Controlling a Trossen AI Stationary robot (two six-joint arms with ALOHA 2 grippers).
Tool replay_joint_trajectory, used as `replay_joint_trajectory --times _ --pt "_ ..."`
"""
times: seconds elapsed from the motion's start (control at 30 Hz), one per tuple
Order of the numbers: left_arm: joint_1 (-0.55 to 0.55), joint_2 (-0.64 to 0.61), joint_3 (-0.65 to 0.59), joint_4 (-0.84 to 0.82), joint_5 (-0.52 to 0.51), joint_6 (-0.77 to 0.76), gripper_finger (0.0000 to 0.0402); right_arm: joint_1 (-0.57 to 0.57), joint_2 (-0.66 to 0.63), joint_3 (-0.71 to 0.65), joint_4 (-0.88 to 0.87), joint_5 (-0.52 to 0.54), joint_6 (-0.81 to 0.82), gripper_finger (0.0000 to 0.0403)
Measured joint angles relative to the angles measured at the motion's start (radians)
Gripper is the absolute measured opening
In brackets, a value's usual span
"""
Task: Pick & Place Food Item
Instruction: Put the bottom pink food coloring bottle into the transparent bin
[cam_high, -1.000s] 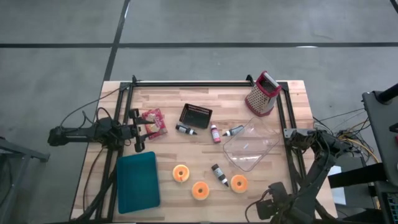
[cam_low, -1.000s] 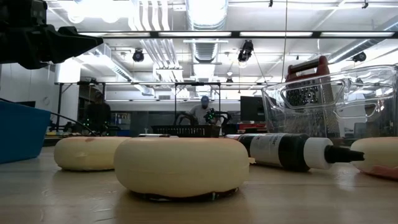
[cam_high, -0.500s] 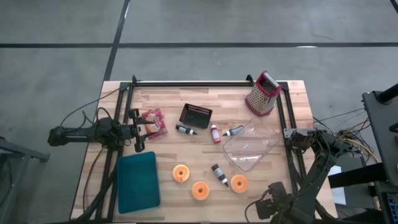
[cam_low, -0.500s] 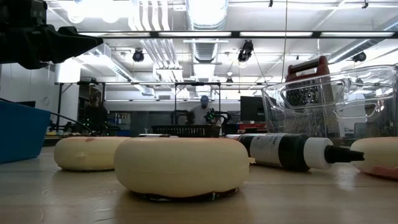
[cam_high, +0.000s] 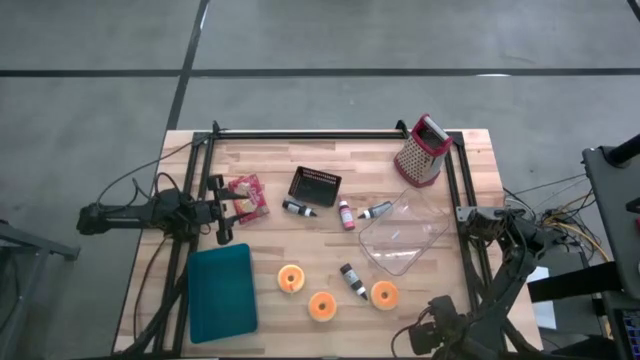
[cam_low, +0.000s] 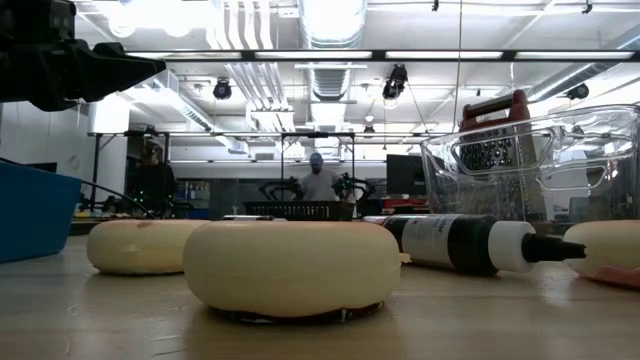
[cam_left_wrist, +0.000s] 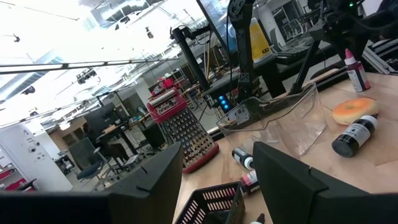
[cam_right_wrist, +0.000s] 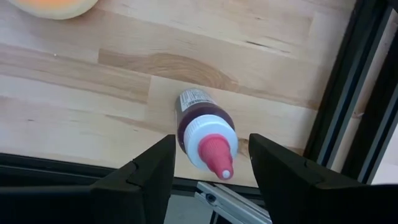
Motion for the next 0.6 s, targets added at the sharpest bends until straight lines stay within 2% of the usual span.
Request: replay_joint_trajectory --times 0.6 --pt "0.000 0.000 0.000 0.000 0.000 0.000 0.0200 -0.007 0.000 -0.021 -0.012 0.000 -0.002 0.0194"
